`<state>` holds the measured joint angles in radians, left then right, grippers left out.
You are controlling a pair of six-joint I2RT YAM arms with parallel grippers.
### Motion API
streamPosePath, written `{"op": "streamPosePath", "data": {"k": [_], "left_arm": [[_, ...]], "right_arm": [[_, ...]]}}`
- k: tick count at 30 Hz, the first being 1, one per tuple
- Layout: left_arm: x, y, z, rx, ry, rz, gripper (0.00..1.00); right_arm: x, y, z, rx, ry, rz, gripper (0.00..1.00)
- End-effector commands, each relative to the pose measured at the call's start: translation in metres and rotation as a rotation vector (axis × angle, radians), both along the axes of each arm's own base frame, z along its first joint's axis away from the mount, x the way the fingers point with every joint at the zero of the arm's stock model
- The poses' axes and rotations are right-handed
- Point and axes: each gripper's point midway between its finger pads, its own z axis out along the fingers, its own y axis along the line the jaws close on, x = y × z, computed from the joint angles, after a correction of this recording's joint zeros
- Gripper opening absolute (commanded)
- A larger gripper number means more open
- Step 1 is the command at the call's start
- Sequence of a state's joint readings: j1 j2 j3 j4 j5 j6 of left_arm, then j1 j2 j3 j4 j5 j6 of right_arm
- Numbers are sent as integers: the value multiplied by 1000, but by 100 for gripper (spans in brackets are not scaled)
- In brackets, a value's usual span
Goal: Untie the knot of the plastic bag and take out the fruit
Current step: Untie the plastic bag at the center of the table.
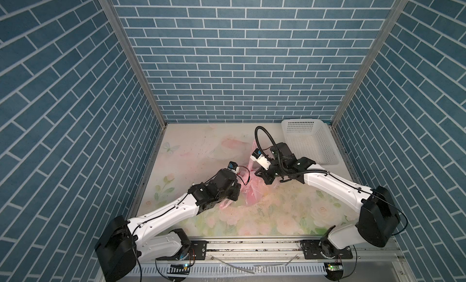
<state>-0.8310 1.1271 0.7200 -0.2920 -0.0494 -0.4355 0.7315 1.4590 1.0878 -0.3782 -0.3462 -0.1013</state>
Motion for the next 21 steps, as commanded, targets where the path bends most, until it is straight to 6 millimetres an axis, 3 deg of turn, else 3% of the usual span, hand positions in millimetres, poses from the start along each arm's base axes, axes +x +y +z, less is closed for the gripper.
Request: {"op": "streamPosePath", "data": {"k": [1,6,7,21], "left_arm": [[4,14,-3,25,-3,11,0],[13,26,0,5,-3,42,0],[11,31,-9,14,13,48,0],[9,80,-44,16,113,235,0]], "right_arm": [[9,-25,0,-12,-34,-99,0],[12,-56,-4,12,-22,-237,0],[12,-63,-7,12,-16,-265,0],[7,-162,-37,-69,17,-698,0]]}}
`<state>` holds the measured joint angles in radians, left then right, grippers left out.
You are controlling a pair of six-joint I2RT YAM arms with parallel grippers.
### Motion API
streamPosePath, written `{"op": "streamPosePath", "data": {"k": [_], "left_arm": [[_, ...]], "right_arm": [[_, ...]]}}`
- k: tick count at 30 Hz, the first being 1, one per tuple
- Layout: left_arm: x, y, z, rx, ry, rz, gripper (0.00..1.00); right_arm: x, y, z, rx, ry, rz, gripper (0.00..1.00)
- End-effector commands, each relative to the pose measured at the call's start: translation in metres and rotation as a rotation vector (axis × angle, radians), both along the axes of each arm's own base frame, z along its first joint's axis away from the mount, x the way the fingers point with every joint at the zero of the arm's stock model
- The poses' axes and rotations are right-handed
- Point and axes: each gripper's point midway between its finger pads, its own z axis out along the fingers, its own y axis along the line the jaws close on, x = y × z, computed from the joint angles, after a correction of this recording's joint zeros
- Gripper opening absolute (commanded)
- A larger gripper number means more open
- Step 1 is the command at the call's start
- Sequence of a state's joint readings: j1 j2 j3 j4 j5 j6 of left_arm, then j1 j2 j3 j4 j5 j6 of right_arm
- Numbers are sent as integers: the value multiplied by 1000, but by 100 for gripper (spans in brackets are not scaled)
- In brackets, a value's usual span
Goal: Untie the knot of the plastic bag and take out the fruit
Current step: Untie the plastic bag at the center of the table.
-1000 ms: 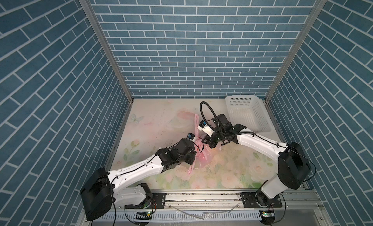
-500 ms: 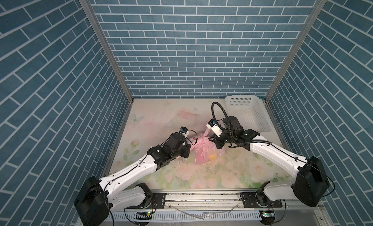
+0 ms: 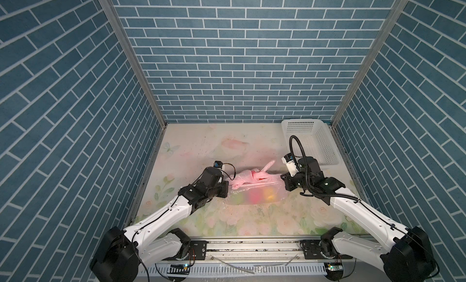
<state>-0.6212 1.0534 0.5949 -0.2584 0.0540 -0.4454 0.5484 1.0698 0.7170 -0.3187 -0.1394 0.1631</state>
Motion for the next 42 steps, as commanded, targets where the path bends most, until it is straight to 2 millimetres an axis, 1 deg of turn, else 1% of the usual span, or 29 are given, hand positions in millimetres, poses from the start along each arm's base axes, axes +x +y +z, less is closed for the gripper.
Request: {"op": "streamPosePath", "data": {"k": [1,4,5,10,13,14,16,17,21,24,27,30,38,40,42], "left_arm": [[-7,31,-20,65,60,102,0],[-10,39,-26,63,77,130,0],[-11,41,-26,57,78,136,0],[-11,36,-20,29,69,120,0],[-7,25,-8,-7,42,72,0],[-6,22,-4,-21,29,57,0],[-3,14,7,-47,2,22,0],[-2,12,11,-51,-7,13,0],[3,6,26,-59,-31,-17,0],[5,3,31,-64,-40,-24,0],[6,3,33,-65,-41,-27,0],[5,2,31,-67,-38,-28,0],[4,3,31,-69,-41,-25,0],[4,2,31,-71,-39,-26,0],[3,2,30,-71,-38,-26,0]], "right_arm": [[2,-48,-20,-106,52,-217,0],[-1,-65,-29,-142,98,-293,0],[-1,-67,-30,-141,109,-306,0],[-5,-56,-32,-104,158,-259,0],[-7,-42,-22,-73,146,-174,0],[-8,-38,-16,-56,134,-146,3],[-9,-31,0,-34,91,-92,20],[-10,-28,6,-29,74,-68,26],[-16,-15,32,-31,2,33,46],[-18,-2,44,-52,-44,107,55],[-20,13,52,-79,-86,171,61],[-17,30,53,-98,-115,226,62],[0,67,38,-124,-115,327,62],[7,71,35,-147,-129,325,59],[14,72,35,-158,-151,311,53]]}}
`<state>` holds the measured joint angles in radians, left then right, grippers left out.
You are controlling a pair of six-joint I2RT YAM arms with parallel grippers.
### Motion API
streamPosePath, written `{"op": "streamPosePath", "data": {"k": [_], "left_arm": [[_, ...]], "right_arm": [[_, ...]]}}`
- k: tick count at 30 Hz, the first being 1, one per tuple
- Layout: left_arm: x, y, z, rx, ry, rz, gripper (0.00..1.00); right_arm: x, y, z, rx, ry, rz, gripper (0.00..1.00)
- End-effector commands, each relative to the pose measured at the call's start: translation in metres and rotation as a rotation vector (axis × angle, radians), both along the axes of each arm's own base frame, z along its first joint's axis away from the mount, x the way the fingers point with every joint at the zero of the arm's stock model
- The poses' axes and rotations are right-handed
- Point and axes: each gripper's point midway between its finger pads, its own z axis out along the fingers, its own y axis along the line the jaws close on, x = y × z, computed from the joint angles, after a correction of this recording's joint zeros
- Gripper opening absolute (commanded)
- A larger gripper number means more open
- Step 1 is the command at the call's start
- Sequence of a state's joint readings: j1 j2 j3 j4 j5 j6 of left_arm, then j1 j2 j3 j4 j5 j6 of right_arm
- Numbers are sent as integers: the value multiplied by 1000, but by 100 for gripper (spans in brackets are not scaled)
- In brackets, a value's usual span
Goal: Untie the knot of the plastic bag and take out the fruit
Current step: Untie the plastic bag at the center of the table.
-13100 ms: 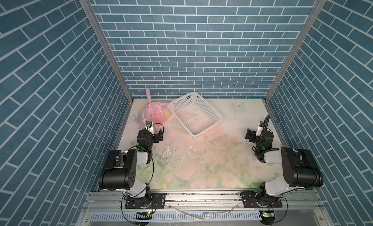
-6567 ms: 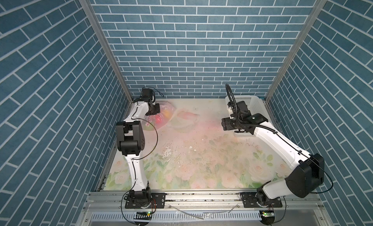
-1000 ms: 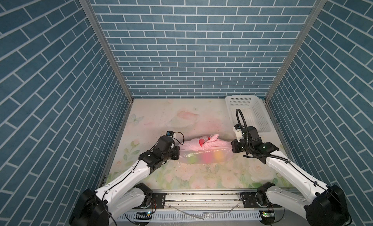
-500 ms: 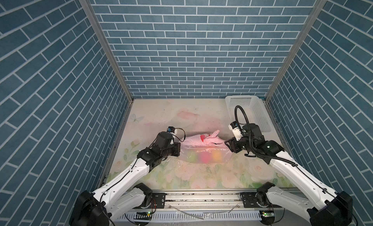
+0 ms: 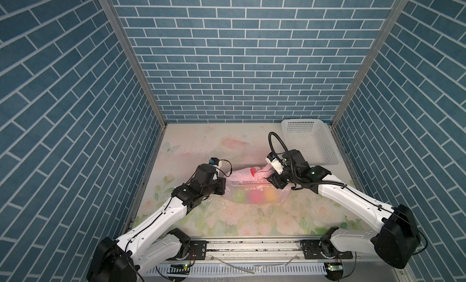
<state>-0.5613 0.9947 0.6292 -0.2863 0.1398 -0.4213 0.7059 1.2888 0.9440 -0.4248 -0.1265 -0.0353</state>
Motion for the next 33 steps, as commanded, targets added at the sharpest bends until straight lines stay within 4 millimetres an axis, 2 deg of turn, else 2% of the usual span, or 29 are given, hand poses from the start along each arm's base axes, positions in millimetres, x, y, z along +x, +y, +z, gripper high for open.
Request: {"op": "streamPosePath", "data": {"k": [1,2,4,5,11,15,18,22,25,27,28,30,31,32,33], "left_arm": [[-1,1,2,2,-5,-7,0],[-1,1,1,5,-4,-6,0],[-2,2,-1,14,3,-4,0],[-2,3,-1,18,6,-2,0],[-8,14,-14,66,44,26,0],[-10,22,-24,86,77,59,0],[-11,26,-32,88,99,84,0],[-12,29,-39,89,122,102,0],[-12,30,-41,100,136,107,0],[-10,28,-36,101,131,100,0],[-9,25,-29,94,120,88,10],[-4,12,-3,93,37,40,54],[-4,6,8,114,-7,13,66],[-3,-6,24,128,-62,-32,74],[-4,-15,33,146,-97,-74,78]], "right_arm": [[20,12,29,19,-135,22,47],[23,10,30,12,-151,8,36],[25,8,34,16,-171,-3,5],[24,6,36,19,-176,-6,0],[10,-14,45,14,-183,-36,0],[9,-41,47,33,-164,-128,0],[13,-63,41,83,-108,-225,0],[21,-91,20,89,-12,-377,0],[23,-97,10,82,33,-421,0],[21,-89,9,110,57,-398,0],[21,-85,12,131,59,-384,0],[18,-75,19,184,67,-342,0],[17,-71,22,204,69,-325,0],[16,-66,25,223,68,-306,0],[15,-63,27,236,69,-291,0]]}}
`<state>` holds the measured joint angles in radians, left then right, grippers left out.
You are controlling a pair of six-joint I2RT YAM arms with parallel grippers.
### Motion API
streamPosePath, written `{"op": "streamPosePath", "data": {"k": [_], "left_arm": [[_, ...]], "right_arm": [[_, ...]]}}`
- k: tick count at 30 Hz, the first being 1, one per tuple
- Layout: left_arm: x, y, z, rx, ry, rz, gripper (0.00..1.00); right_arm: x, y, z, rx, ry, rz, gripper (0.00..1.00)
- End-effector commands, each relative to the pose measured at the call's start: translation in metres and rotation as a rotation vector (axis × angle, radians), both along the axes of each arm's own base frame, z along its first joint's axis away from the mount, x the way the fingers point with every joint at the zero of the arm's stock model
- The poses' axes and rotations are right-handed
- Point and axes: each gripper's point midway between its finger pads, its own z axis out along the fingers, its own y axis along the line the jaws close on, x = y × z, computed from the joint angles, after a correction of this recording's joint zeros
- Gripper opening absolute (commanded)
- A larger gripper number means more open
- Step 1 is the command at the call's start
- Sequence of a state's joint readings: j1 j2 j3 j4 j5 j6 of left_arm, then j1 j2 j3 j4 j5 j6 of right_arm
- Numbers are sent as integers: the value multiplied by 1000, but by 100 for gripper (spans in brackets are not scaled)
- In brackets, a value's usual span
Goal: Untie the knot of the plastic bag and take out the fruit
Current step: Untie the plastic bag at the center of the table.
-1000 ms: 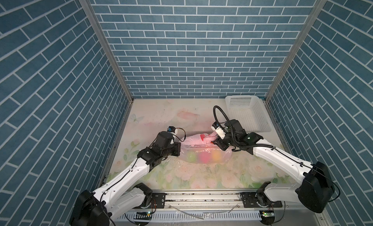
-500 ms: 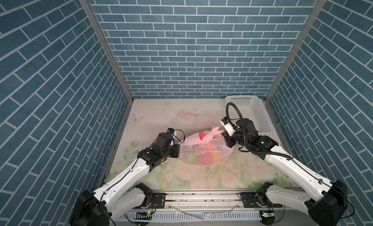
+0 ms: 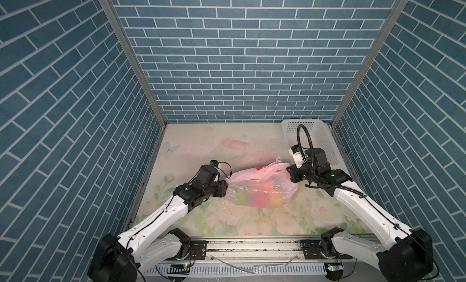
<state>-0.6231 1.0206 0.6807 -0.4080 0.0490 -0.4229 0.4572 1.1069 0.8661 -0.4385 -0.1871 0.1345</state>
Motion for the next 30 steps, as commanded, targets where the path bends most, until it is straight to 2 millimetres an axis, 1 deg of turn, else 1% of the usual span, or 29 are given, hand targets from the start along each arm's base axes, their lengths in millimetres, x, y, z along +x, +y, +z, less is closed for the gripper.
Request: {"op": "streamPosePath", "data": {"k": [1,5,6,9,11,15,18,21,23,24,26,28,30], "left_arm": [[6,-27,47,51,-157,-121,79],[-3,-74,64,94,-236,-301,85],[-6,-87,67,101,-254,-350,88],[-15,-115,69,156,-310,-466,93],[-17,-125,67,193,-337,-504,92],[-11,-137,64,250,-378,-524,93],[4,-140,69,297,-438,-472,92],[19,-142,82,310,-515,-413,87],[27,-142,88,330,-558,-382,81],[31,-142,90,343,-576,-371,80],[36,-143,89,374,-595,-368,77],[38,-147,81,411,-597,-399,76],[40,-151,74,442,-592,-421,67]], "right_arm": [[-10,14,4,83,19,54,0],[-13,24,12,107,15,91,0],[-14,26,14,108,14,95,0],[-15,29,15,108,18,99,0],[-15,30,17,112,14,99,0],[-17,32,18,117,14,103,0],[-18,33,20,121,6,108,0],[-17,34,22,124,0,107,0],[-17,34,24,126,-5,108,0],[-17,34,24,126,-4,108,0],[-18,34,26,128,-10,110,0],[-18,34,27,128,-14,110,0],[-17,34,28,129,-17,109,0]]}}
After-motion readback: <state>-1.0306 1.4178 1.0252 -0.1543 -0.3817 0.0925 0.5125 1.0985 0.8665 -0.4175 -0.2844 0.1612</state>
